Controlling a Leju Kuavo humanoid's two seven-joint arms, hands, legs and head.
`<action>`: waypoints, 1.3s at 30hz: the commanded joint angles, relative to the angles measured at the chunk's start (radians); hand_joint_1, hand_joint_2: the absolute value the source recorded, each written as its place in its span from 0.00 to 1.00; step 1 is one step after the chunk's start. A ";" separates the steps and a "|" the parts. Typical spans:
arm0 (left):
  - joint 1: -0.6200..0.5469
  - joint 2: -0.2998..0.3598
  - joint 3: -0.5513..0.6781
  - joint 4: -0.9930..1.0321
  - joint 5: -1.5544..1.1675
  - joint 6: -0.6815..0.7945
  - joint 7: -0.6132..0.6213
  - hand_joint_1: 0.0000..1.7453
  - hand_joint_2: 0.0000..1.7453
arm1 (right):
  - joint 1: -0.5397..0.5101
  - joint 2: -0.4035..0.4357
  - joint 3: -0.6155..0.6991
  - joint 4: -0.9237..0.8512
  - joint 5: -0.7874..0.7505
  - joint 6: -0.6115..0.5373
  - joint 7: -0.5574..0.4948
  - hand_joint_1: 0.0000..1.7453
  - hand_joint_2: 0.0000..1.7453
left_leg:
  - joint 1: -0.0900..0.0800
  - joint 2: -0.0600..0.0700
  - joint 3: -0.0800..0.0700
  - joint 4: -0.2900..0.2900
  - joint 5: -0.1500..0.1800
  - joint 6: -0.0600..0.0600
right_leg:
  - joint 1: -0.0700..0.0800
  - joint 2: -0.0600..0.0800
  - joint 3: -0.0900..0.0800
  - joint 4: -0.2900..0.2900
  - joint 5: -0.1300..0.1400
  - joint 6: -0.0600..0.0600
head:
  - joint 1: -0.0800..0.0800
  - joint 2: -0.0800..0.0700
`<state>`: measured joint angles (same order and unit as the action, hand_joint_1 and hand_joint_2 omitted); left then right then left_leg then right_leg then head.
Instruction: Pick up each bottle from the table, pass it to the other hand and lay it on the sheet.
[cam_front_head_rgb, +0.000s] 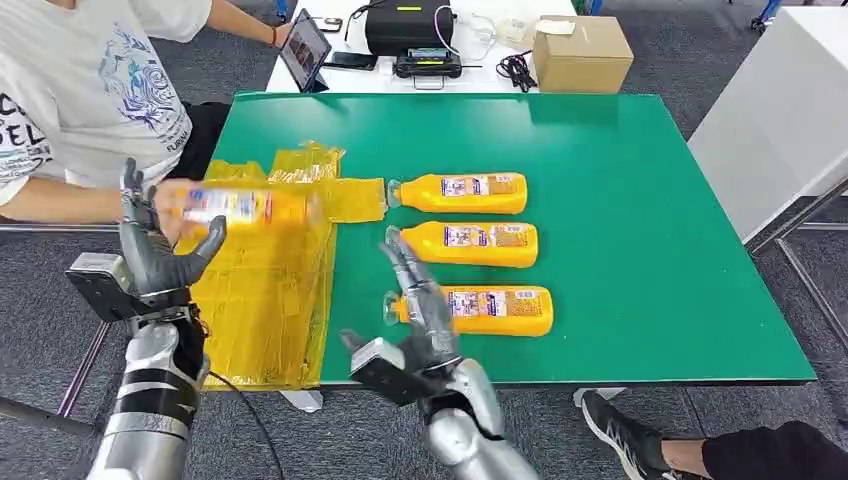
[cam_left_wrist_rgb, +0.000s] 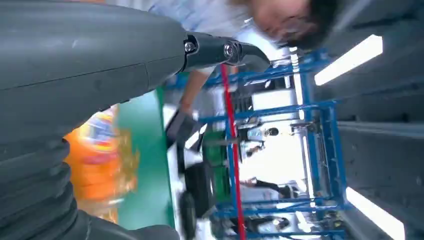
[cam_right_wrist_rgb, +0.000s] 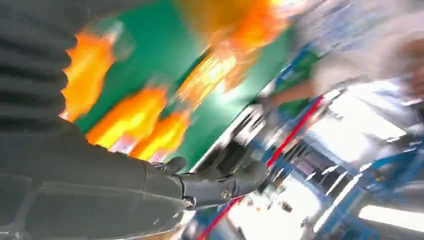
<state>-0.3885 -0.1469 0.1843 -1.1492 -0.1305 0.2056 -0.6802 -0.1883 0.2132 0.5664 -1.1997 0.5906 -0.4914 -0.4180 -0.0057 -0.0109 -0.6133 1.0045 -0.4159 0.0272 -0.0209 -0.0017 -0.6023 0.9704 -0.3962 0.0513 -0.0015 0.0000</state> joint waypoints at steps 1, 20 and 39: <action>0.094 -0.029 -0.065 -0.116 0.087 -0.082 -0.018 0.00 1.00 | -0.049 -0.136 -0.201 -0.012 0.125 0.080 0.039 0.00 1.00 | 0.000 -0.001 0.002 0.000 -0.001 0.000 | 0.000 -0.001 0.003 -0.001 -0.001 -0.001 | 0.000 0.000; 0.213 -0.055 -0.078 -0.094 0.068 -0.006 -0.018 0.00 1.00 | -0.141 -0.228 -0.162 0.153 0.163 0.328 0.162 0.00 1.00 | 0.000 0.001 0.003 0.000 -0.001 -0.001 | 0.001 0.000 0.003 -0.001 -0.001 -0.001 | 0.000 0.000; 0.178 -0.064 -0.124 -0.009 0.036 0.003 -0.018 0.00 1.00 | -0.190 -0.228 -0.119 0.254 0.065 0.470 0.121 0.00 1.00 | 0.001 0.001 0.003 0.000 -0.002 -0.001 | 0.001 0.000 0.003 -0.001 -0.001 -0.002 | 0.000 0.000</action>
<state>-0.1607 -0.2060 0.0999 -1.2784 -0.0904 0.2063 -0.6798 -0.3025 0.0004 0.3868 -1.0903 0.7081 -0.0906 -0.2597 -0.0065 -0.0100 -0.6146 1.0048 -0.4164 0.0277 -0.0212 -0.0014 -0.6035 0.9700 -0.3958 0.0518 -0.0019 0.0000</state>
